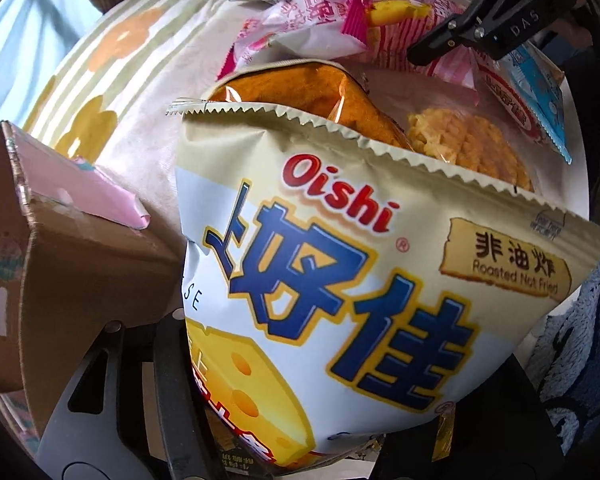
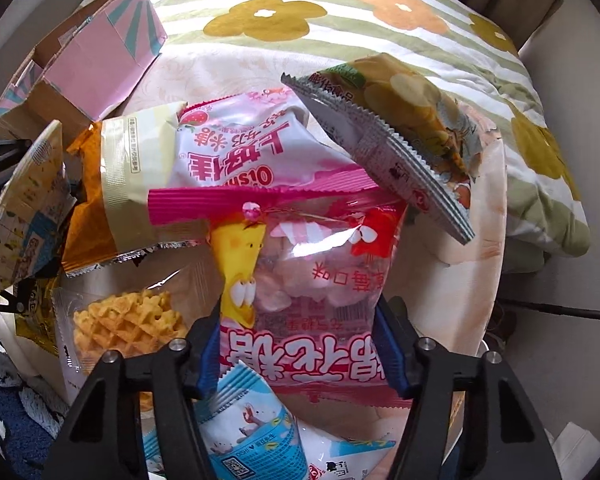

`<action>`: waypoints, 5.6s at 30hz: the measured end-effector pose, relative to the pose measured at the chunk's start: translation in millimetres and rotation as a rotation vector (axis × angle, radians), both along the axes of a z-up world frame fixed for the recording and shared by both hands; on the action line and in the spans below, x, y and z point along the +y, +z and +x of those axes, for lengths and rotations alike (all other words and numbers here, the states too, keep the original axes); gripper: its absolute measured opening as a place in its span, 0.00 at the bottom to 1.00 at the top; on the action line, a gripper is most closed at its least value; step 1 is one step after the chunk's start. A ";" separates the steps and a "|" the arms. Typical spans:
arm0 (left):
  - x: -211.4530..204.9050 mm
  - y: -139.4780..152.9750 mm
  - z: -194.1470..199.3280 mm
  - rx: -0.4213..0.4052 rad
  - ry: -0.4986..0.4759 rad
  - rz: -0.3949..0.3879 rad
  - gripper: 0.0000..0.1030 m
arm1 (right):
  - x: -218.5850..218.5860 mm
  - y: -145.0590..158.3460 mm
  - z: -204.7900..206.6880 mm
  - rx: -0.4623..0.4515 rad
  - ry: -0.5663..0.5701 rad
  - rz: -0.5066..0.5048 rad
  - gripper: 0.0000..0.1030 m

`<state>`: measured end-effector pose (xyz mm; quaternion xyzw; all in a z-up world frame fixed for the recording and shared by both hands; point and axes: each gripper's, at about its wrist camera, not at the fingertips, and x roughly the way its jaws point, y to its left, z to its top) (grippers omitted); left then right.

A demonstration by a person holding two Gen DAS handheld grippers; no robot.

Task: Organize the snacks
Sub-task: 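Carry both bags into the cardboard box and open both tools to release them, then grasp the yellow chocolate-stick bag with the left tool while the right tool grasps the blue biscuit bag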

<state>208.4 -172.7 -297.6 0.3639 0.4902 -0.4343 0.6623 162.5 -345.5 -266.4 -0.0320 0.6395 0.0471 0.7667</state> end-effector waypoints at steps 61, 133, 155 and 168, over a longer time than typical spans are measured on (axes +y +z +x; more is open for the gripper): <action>227.7 87.3 157.5 -0.085 0.822 -0.075 0.96 | 239.0 118.9 155.6 -0.266 0.049 0.236 0.58; 77.2 1.4 -77.4 -0.023 1.145 -0.059 0.96 | 17.4 47.3 -146.8 -0.344 0.240 0.200 1.00; 85.8 -30.1 -71.8 0.023 1.146 -0.051 0.67 | 50.6 -19.3 -143.1 -0.307 0.731 -0.079 0.73; 89.6 -17.7 -92.3 0.020 1.123 -0.077 0.59 | 33.1 2.1 -134.4 -0.323 0.623 -0.003 0.48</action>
